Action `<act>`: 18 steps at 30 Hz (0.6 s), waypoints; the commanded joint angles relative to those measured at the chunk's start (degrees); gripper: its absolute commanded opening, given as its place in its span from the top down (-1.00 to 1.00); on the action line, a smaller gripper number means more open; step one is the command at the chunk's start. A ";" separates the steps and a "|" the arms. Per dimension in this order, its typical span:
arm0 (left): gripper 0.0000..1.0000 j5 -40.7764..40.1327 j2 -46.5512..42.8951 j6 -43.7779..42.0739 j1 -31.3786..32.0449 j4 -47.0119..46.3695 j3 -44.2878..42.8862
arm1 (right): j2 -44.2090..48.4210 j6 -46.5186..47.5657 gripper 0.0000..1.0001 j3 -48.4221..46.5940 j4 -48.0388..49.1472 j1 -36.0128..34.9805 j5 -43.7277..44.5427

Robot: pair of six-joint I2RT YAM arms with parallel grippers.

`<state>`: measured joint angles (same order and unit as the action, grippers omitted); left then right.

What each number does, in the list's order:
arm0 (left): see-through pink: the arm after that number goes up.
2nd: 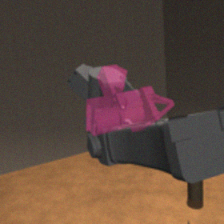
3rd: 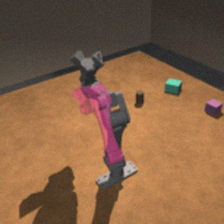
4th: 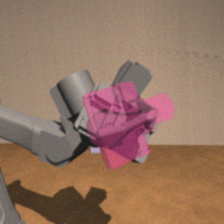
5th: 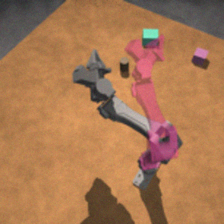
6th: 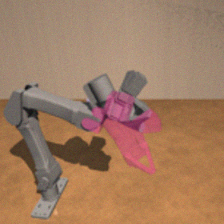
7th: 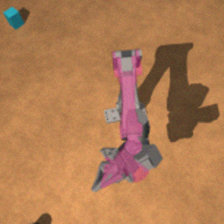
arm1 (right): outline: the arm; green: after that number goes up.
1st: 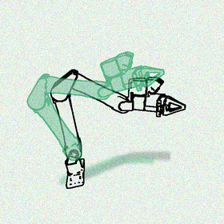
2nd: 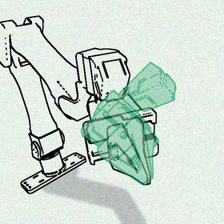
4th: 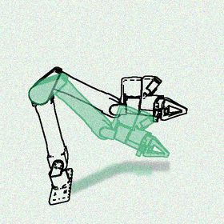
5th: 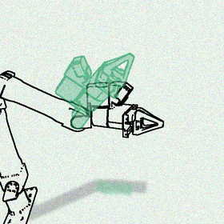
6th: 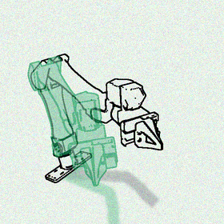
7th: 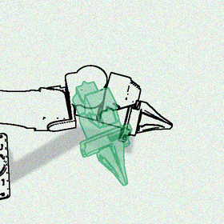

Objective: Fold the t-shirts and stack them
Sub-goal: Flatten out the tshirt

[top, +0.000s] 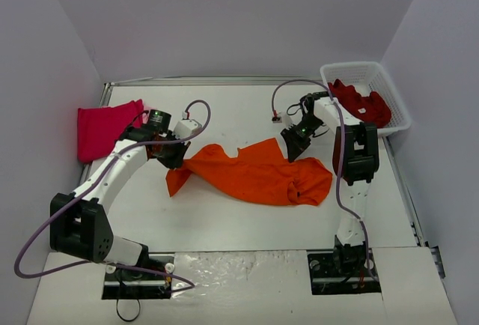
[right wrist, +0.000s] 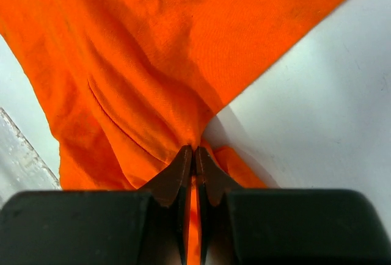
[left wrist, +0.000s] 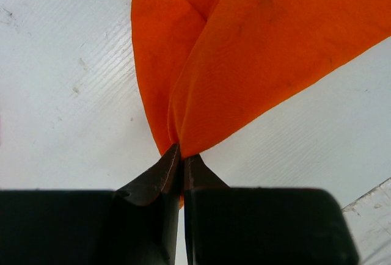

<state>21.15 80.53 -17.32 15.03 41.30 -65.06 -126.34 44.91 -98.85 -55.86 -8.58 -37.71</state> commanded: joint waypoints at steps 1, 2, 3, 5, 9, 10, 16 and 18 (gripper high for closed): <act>0.95 0.30 -0.38 -0.26 -0.35 0.63 -0.86 | 3.03 1.15 1.00 0.50 -3.74 0.49 -0.08; 0.95 0.30 -0.46 -0.26 -0.35 0.63 -0.86 | 3.21 1.15 1.00 0.41 -3.73 0.49 0.01; 0.95 0.30 -0.46 -0.26 -0.35 0.54 -0.77 | 3.47 1.06 1.00 0.32 -3.73 0.49 0.10; 0.95 0.21 -0.46 -0.26 -0.35 0.54 -0.77 | 4.00 0.54 1.00 -0.55 -3.65 0.58 0.62; 0.95 0.39 -0.64 -0.17 -0.35 0.54 -0.77 | 5.93 -1.04 1.00 -3.63 -3.47 1.11 1.50; 0.95 0.30 -0.73 -0.08 -0.35 0.45 -0.77 | 6.37 -1.40 1.00 -4.33 -3.47 1.28 1.94; 0.95 -0.31 -0.73 0.27 -0.35 1.94 -3.75 | 10.85 -3.95 1.00 -9.69 -3.65 1.37 3.61; 0.95 -0.75 0.41 -0.17 -0.35 2.90 -5.86 | 11.82 -4.73 1.00 -10.75 -3.65 1.37 3.96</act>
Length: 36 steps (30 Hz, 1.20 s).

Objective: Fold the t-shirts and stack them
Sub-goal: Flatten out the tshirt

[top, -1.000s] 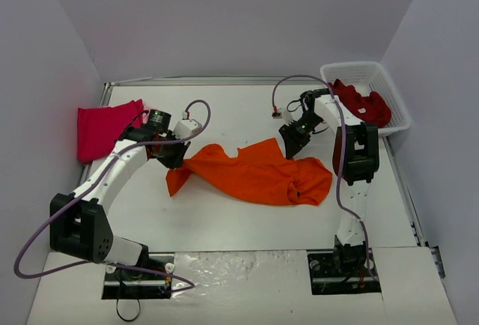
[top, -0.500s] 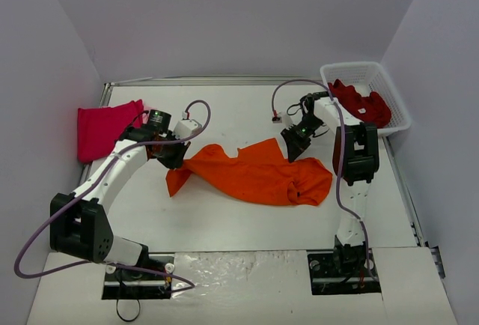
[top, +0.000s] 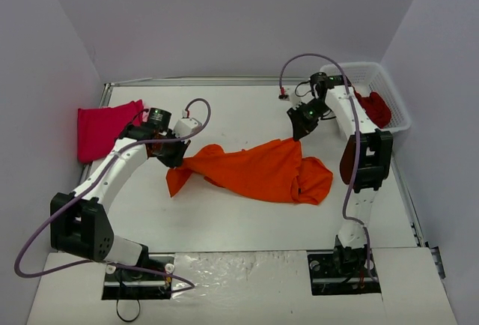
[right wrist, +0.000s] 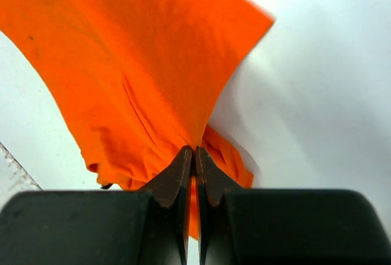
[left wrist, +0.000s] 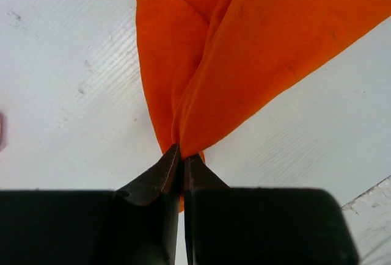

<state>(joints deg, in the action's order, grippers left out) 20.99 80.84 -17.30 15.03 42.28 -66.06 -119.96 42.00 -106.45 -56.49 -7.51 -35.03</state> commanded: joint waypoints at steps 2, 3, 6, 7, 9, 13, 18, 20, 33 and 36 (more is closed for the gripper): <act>0.95 -1.04 0.90 -0.37 -0.35 2.54 -6.09 | 6.58 -2.36 1.00 -4.64 -3.01 0.39 1.89; 0.95 -1.22 0.99 -0.28 -0.35 2.72 -6.44 | 7.10 -2.71 1.00 -4.90 -3.01 0.39 2.41; 0.95 -2.09 1.08 -0.54 -0.35 2.89 -7.67 | 8.86 -2.89 1.00 -5.25 -2.92 0.47 3.56; 0.95 -2.36 1.08 -0.54 -0.35 3.07 -8.11 | 9.74 -2.80 1.00 -5.25 -2.92 0.48 3.82; 0.95 -3.76 1.08 -0.80 -0.35 3.68 -9.34 | 10.62 -2.80 1.00 -5.25 -2.75 0.65 4.87; 0.95 -5.08 0.46 -1.59 -0.35 4.30 -10.58 | 13.52 -3.15 1.00 -5.08 -1.52 1.88 5.32; 0.95 -5.96 0.20 -2.65 -0.35 4.48 -9.44 | 15.81 -3.24 1.00 -3.59 -1.17 3.73 5.32; 0.95 -5.88 0.20 -2.74 -0.35 4.04 -7.15 | 17.13 -2.54 1.00 -1.92 -1.17 4.26 4.71; 0.95 0.71 6.52 -2.91 10.53 1.74 -2.22 | 19.24 -3.41 1.00 10.04 3.40 4.78 4.88; 0.95 2.03 8.72 -4.67 14.92 3.07 -2.32 | 18.98 -3.76 1.00 11.00 3.93 4.70 4.88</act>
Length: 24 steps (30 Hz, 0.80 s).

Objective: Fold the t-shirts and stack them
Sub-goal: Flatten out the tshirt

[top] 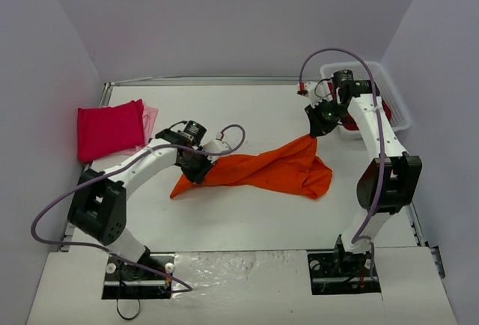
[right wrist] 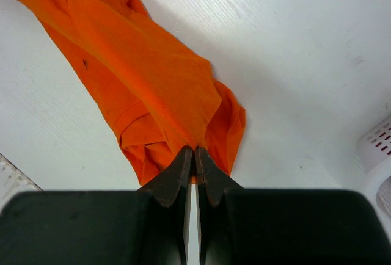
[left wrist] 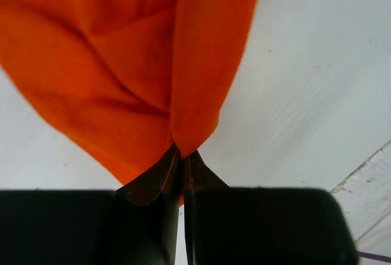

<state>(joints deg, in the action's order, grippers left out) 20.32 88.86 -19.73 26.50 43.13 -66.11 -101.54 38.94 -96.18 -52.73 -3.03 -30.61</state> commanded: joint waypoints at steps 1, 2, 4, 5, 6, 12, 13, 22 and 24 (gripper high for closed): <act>0.95 2.62 1.48 -2.68 4.51 2.30 -2.10 | 0.55 -1.05 1.00 1.25 0.61 0.30 0.55; 0.94 2.62 1.67 -3.47 5.31 2.65 -2.01 | 0.38 -1.14 1.00 1.43 0.87 0.30 0.55; 0.88 2.97 1.76 -4.09 6.80 2.92 -1.83 | 0.11 -1.32 1.00 1.70 1.22 0.30 0.64; 0.85 3.24 1.58 -4.18 6.81 2.92 -1.83 | -0.06 -1.41 1.00 1.87 1.31 0.30 0.73; 0.83 3.15 1.32 -4.35 6.81 2.83 -1.75 | -0.33 -1.58 1.00 1.96 1.57 0.30 0.81; 0.20 1.31 -3.68 -7.16 6.28 4.15 -0.78 | -1.47 -1.94 1.00 1.52 1.93 0.22 1.69; 0.13 0.87 -4.30 -7.69 6.19 4.41 -0.26 | -1.56 -1.94 1.00 1.44 2.02 0.30 1.69; -0.06 -8.09 -13.43 -14.81 5.93 4.77 8.97 | -3.23 -2.99 1.00 0.73 2.81 0.30 1.78; -0.07 -9.32 -14.85 -17.18 5.76 4.94 11.68 | -3.67 -3.34 1.00 0.73 3.16 0.30 1.87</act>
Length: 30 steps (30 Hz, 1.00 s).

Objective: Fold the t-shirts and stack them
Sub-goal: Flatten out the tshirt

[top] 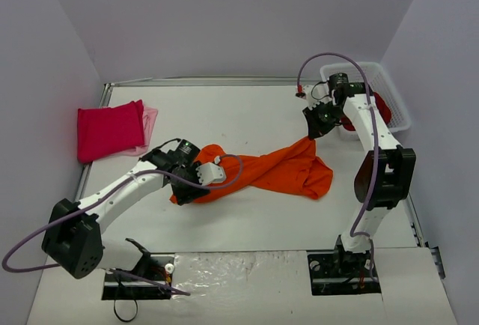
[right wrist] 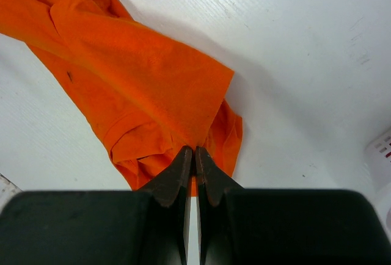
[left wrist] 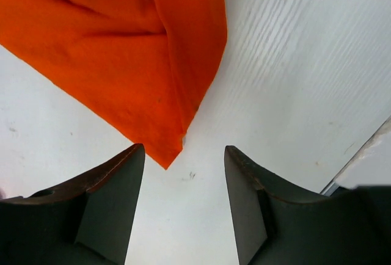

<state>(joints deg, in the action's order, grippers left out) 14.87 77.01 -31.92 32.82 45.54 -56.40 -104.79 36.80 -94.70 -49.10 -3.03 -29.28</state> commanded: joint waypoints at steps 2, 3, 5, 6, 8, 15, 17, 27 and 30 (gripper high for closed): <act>-0.08 -6.08 -4.85 -7.44 -0.56 2.10 3.66 | -0.59 -1.64 1.00 -0.75 -0.29 0.30 0.71; -0.08 -7.22 -5.72 -7.97 -0.65 1.49 4.62 | -0.76 -1.73 1.00 -0.75 -0.21 0.39 0.80; -0.07 -9.07 -6.35 -9.90 -1.17 0.43 6.83 | -0.85 -2.08 1.00 -0.49 -0.12 0.39 1.06; -0.07 -9.25 -6.61 -10.26 -1.53 0.17 7.44 | -0.85 -2.25 1.00 -0.32 -0.03 0.48 1.24; -0.04 -8.99 -6.70 -11.14 -2.32 -0.27 8.67 | -0.94 -2.52 1.00 -0.05 0.15 0.57 1.77; -0.02 -8.98 -4.24 -12.37 -3.90 -3.61 11.05 | -1.29 -3.22 1.00 0.12 0.32 1.09 2.56; -0.02 -8.98 -3.37 -12.64 -4.16 -4.14 10.79 | -1.38 -3.31 1.00 0.21 0.32 1.18 2.65; 0.08 -8.28 3.14 -12.55 -6.53 -6.16 8.77 | -1.91 -3.31 1.00 0.74 0.76 1.80 2.91; 0.10 -8.46 4.63 -12.11 -6.98 -6.60 8.07 | -2.34 -3.31 1.00 0.74 0.76 1.80 2.74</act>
<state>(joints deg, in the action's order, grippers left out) 6.50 81.14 -43.46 26.55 39.40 -45.32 -106.08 34.02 -94.59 -47.31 -1.78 -27.18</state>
